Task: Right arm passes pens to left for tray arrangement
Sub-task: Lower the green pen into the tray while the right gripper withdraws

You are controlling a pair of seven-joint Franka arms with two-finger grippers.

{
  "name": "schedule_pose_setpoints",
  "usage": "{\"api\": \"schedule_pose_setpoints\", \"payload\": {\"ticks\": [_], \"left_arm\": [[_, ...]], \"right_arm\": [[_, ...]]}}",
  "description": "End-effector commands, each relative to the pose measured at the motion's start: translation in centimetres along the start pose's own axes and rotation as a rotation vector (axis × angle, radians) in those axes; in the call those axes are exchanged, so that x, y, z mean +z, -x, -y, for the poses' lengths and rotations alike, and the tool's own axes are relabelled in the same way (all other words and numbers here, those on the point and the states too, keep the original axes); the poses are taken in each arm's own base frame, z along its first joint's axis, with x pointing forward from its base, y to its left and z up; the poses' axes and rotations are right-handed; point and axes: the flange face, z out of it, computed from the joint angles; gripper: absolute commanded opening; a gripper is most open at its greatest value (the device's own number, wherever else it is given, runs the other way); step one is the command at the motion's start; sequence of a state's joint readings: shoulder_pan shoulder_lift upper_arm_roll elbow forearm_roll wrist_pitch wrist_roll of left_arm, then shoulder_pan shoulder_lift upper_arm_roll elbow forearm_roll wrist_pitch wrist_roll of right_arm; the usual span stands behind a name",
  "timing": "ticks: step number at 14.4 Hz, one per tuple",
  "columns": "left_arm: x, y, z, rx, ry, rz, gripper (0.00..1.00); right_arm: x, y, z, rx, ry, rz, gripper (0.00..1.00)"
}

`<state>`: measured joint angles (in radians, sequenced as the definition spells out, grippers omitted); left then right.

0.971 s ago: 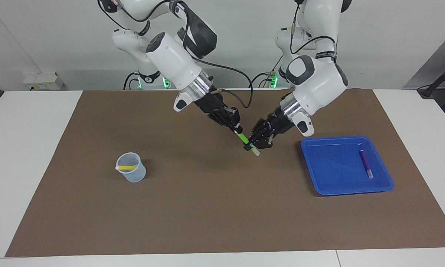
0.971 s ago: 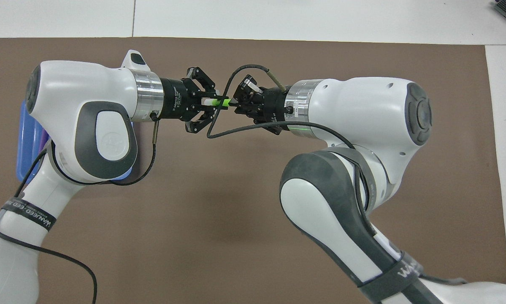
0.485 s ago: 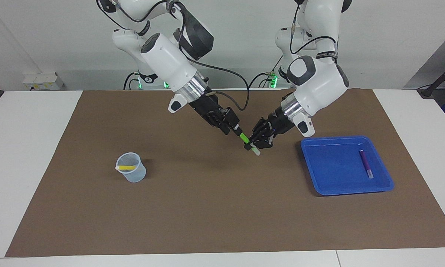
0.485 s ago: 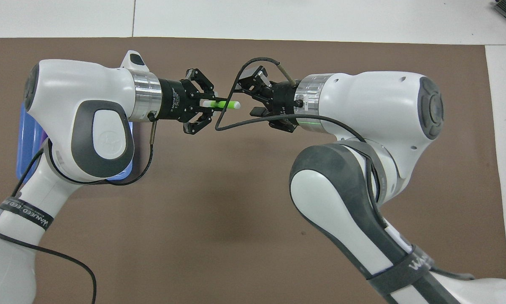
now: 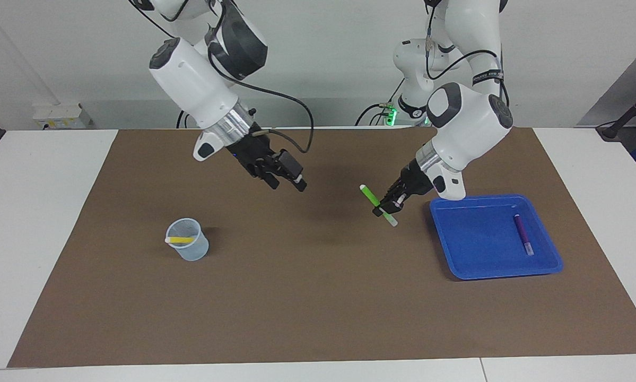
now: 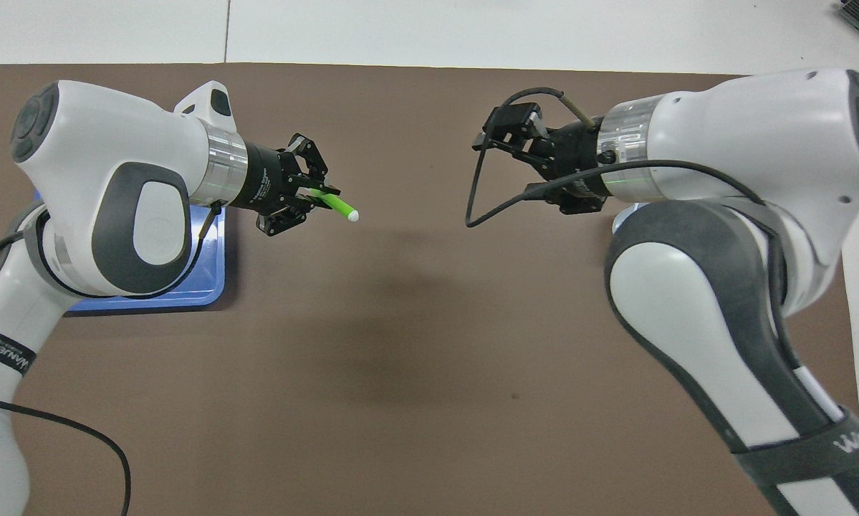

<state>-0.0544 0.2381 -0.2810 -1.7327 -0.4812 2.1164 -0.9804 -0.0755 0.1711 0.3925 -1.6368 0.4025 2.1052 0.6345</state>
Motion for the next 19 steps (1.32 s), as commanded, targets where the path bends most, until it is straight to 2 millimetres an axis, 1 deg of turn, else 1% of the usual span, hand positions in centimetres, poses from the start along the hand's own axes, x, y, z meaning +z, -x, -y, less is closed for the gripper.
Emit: {"api": "schedule_pose_setpoints", "payload": {"ticks": [1, 3, 5, 7, 8, 11, 13, 15, 17, 18, 19], "left_arm": [[-2.1, -2.7, 2.3, 0.170, -0.083, -0.058, 0.00], [-2.8, -4.7, 3.9, 0.302, -0.151, -0.106, 0.00], [-2.7, -6.1, 5.4, 0.404, -0.190, -0.118, 0.00], [-2.8, -7.3, 6.4, 0.478, -0.236, -0.143, 0.00], [-3.2, -8.1, 6.8, 0.515, -0.255, -0.154, 0.00], [-4.7, -12.6, 9.4, 0.662, -0.311, -0.169, 0.00], [-5.0, -13.6, 9.9, 0.725, -0.347, -0.183, 0.00], [-4.5, -14.4, 10.1, 0.768, -0.380, -0.206, 0.00], [-4.4, -17.1, 11.3, 0.829, -0.400, -0.229, 0.00], [-3.9, -17.8, 11.5, 0.864, -0.411, -0.238, 0.00], [-3.9, -18.7, 12.0, 0.898, -0.432, -0.248, 0.00]], "right_arm": [[-2.4, -2.0, -3.8, -0.160, 0.110, 0.004, 1.00], [-3.6, -4.1, -6.9, -0.271, 0.180, 0.010, 1.00], [-4.9, -5.8, -9.7, -0.348, 0.248, 0.016, 1.00], [-5.9, -7.2, -11.8, -0.424, 0.284, 0.018, 1.00], [-6.6, -7.7, -12.9, -0.458, 0.305, 0.013, 1.00], [-7.4, -8.8, -14.9, -0.526, 0.333, 0.017, 1.00], [-7.8, -9.5, -16.2, -0.568, 0.337, 0.024, 1.00], [-7.9, -10.0, -17.2, -0.594, 0.339, 0.028, 1.00], [-8.1, -10.5, -18.2, -0.621, 0.341, 0.029, 1.00], [-8.0, -10.6, -18.7, -0.626, 0.342, 0.032, 1.00], [-7.9, -10.8, -19.1, -0.629, 0.345, 0.035, 1.00]]}}
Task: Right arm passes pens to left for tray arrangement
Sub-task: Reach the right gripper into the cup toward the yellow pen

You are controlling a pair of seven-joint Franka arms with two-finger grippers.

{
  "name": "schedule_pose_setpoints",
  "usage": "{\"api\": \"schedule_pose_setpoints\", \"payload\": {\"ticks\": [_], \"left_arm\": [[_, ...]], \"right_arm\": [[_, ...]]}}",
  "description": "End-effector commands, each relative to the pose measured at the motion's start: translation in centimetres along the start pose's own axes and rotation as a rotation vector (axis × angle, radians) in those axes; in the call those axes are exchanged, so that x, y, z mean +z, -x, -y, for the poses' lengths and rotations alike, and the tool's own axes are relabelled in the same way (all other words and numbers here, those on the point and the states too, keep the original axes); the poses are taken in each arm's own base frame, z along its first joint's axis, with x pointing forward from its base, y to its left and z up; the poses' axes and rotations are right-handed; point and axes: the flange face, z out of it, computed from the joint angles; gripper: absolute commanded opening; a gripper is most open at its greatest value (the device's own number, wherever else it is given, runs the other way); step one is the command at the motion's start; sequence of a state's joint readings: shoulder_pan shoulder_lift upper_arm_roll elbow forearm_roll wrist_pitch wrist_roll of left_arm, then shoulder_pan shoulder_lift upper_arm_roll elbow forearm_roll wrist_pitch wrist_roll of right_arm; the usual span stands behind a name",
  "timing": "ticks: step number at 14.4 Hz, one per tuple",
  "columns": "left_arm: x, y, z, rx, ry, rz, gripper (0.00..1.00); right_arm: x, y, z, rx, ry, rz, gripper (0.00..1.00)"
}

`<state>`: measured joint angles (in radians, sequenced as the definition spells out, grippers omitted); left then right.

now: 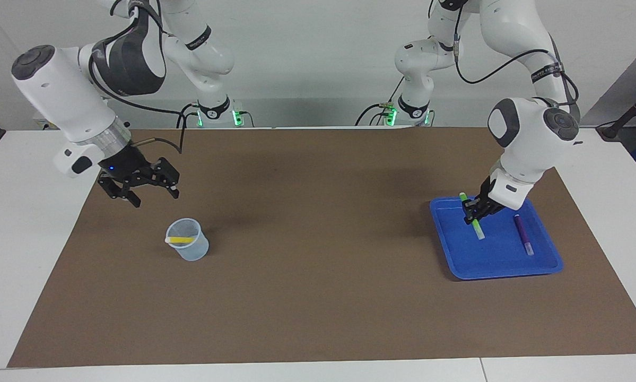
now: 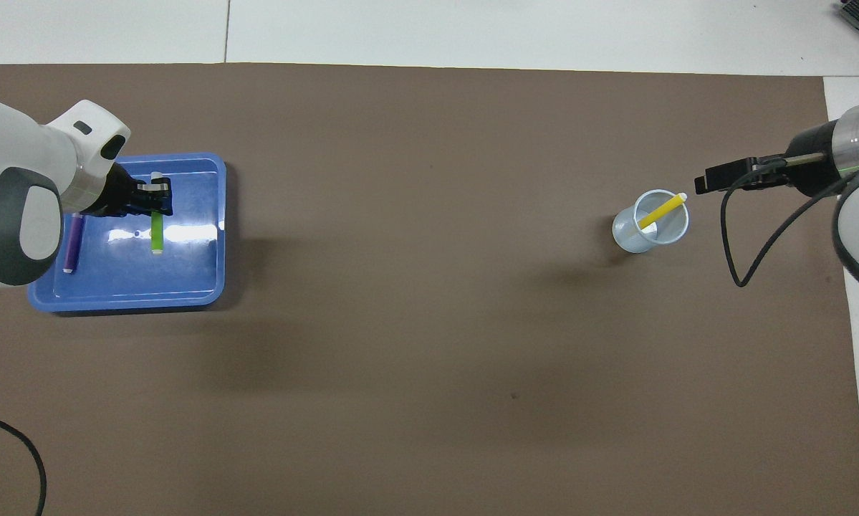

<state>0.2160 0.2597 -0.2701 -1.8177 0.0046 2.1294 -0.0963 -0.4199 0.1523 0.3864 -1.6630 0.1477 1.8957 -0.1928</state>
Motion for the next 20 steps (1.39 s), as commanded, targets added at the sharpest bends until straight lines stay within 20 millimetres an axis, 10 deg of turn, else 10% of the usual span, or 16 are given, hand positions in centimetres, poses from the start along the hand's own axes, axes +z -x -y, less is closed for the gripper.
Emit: {"api": "schedule_pose_setpoints", "payload": {"ticks": [1, 17, 20], "left_arm": [[1.5, -0.6, 2.5, 0.091, -0.046, -0.030, 0.00], [7.7, 1.8, 9.4, 0.117, -0.044, -0.035, 0.00], [7.7, 1.7, 9.8, 0.142, -0.070, -0.037, 0.00]], "right_arm": [[0.6, 0.6, -1.0, -0.043, 0.031, 0.008, 1.00], [10.3, 0.4, -4.6, -0.098, 0.048, -0.049, 0.94], [11.8, 0.5, -4.5, -0.100, 0.048, -0.060, 0.81]]}}
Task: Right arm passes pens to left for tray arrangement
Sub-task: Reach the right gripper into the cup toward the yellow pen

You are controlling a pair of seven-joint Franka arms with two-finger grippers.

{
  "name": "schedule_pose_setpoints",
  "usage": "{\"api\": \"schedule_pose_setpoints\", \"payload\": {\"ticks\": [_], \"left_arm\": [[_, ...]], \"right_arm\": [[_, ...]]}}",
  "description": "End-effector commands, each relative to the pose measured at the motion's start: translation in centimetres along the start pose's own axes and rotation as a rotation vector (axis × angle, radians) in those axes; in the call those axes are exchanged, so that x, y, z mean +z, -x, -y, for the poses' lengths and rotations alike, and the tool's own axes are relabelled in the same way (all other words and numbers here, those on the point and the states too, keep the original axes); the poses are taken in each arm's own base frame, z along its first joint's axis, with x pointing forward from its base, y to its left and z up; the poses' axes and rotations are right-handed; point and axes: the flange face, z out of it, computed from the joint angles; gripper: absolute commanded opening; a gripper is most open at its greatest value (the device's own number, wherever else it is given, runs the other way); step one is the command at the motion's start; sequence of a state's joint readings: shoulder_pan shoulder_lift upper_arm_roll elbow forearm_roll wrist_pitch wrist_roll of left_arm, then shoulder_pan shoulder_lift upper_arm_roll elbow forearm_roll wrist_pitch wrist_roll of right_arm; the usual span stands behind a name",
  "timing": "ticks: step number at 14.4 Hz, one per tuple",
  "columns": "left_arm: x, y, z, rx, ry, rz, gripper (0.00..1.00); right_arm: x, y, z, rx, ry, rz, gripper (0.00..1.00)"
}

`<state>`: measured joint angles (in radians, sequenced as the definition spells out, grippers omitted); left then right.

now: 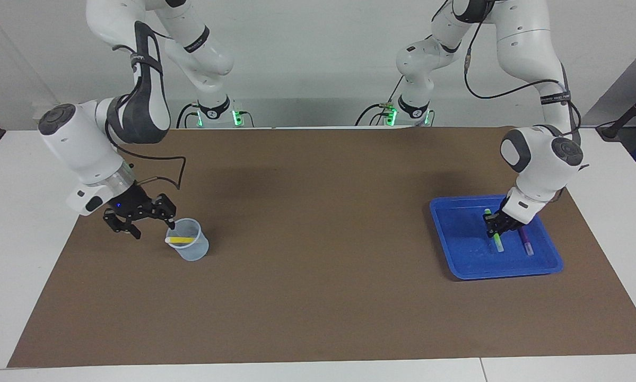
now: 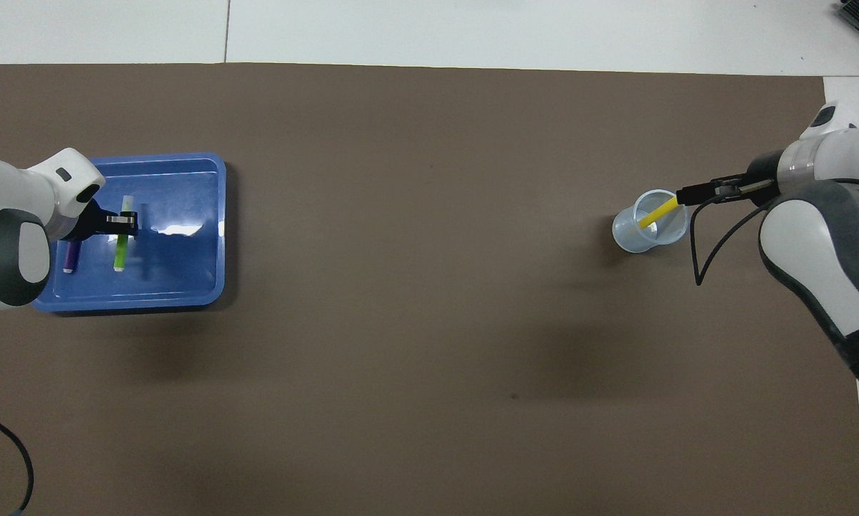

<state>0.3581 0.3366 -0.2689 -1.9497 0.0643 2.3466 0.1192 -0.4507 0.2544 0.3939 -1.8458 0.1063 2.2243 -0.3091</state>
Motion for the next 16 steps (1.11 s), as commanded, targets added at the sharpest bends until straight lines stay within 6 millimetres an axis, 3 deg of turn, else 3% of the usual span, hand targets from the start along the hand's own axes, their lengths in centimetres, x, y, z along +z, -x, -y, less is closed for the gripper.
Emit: {"api": "schedule_pose_setpoints", "payload": {"ticks": [1, 4, 10, 16], "left_arm": [[-0.1, 0.6, 0.5, 0.034, -0.040, -0.019, 0.00], [0.2, 0.7, 0.7, 0.031, -0.041, -0.022, 0.00], [1.0, 1.3, 1.0, 0.027, -0.039, -0.024, 0.00], [1.6, 1.7, 0.8, 0.027, -0.037, -0.022, 0.00]], "right_arm": [[1.2, 0.4, 0.4, -0.034, 0.015, -0.006, 0.76], [2.4, 0.9, 0.6, -0.037, 0.021, -0.015, 0.68], [2.4, 0.9, 0.6, -0.048, 0.033, -0.012, 0.47], [2.5, 0.9, 0.7, -0.054, 0.036, -0.011, 0.43]]}}
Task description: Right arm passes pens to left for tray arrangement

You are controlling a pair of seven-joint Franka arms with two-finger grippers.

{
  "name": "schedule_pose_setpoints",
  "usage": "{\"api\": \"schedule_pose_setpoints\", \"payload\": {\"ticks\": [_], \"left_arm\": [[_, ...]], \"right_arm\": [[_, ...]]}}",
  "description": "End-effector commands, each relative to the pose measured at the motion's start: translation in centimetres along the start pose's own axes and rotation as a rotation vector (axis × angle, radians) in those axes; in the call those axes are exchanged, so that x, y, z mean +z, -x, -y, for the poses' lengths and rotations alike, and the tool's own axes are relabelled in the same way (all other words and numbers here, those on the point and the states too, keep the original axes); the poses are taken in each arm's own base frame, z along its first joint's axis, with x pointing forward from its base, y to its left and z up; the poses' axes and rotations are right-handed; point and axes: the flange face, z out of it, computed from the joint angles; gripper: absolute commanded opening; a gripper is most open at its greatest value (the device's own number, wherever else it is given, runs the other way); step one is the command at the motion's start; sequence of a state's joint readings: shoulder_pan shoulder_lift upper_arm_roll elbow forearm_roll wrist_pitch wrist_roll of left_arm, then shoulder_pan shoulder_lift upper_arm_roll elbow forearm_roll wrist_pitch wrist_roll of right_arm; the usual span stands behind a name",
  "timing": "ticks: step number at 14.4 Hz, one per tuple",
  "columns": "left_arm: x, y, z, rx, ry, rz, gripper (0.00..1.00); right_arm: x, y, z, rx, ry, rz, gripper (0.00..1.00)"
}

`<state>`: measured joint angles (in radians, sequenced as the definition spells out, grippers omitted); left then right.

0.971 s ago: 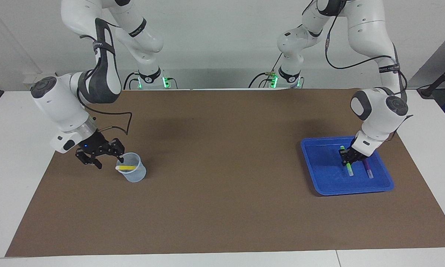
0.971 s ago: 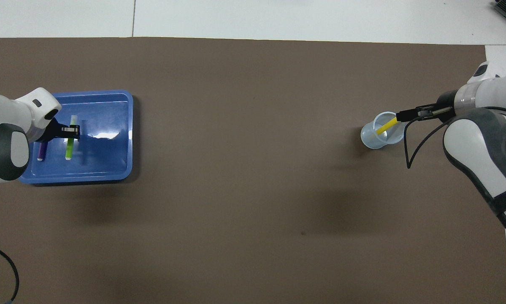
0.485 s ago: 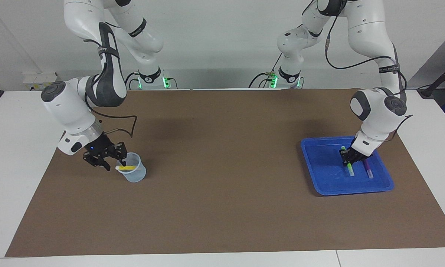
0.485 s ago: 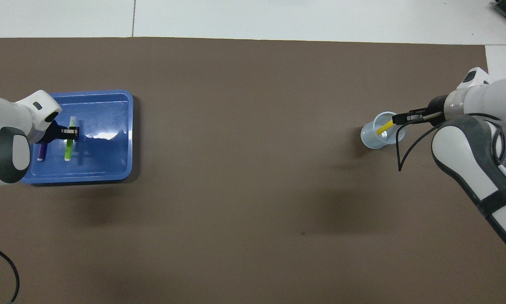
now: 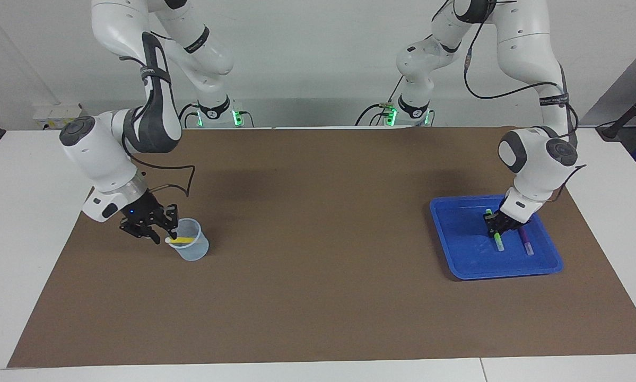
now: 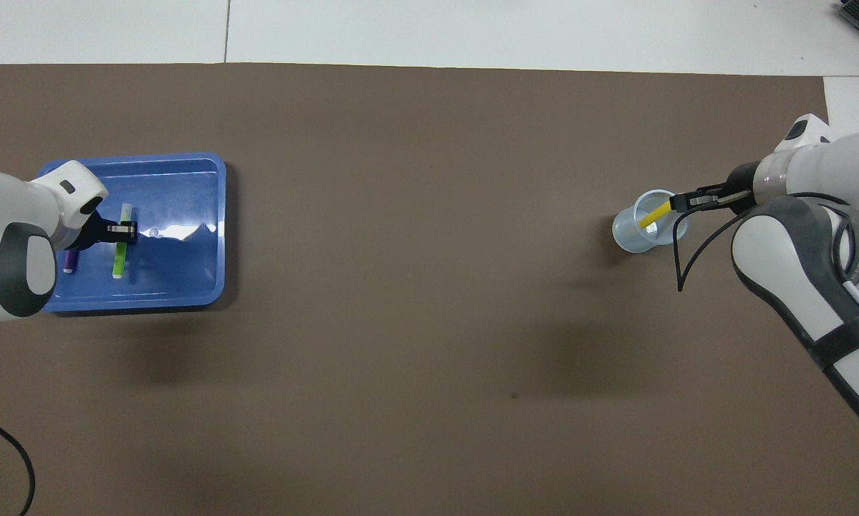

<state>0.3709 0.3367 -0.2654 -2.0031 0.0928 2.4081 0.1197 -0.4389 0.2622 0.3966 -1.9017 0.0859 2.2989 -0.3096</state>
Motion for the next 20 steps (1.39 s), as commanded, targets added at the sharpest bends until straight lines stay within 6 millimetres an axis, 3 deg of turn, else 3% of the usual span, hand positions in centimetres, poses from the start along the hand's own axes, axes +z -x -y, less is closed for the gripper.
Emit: {"api": "schedule_pose_setpoints", "payload": {"ticks": [1, 2, 4, 6, 11, 17, 20], "left_arm": [[0.1, 0.5, 0.1, 0.019, -0.017, -0.014, 0.00], [0.1, 0.6, 0.1, 0.019, -0.016, -0.013, 0.00], [0.1, 0.6, 0.1, 0.017, -0.016, -0.013, 0.38], [0.1, 0.6, 0.1, 0.013, -0.016, -0.013, 0.55], [0.0, 0.5, 0.1, 0.014, -0.016, -0.013, 0.57], [-0.1, 0.4, 0.2, 0.011, -0.017, -0.014, 0.58], [-0.3, 0.3, 0.2, 0.009, -0.017, -0.011, 0.68]], "right_arm": [[0.1, 0.2, 0.0, -0.031, 0.020, -0.008, 0.42], [0.1, 0.2, 0.0, -0.031, 0.020, -0.008, 0.40], [0.3, 0.0, 0.8, -0.044, 0.017, -0.007, 0.39], [0.2, -0.2, 1.1, -0.050, 0.019, -0.017, 0.37], [0.3, -0.3, 1.1, -0.057, 0.023, -0.027, 0.34], [0.2, -0.3, 1.1, -0.068, 0.024, -0.028, 0.10], [0.2, -0.3, 1.1, -0.068, 0.023, -0.027, 0.04]]}}
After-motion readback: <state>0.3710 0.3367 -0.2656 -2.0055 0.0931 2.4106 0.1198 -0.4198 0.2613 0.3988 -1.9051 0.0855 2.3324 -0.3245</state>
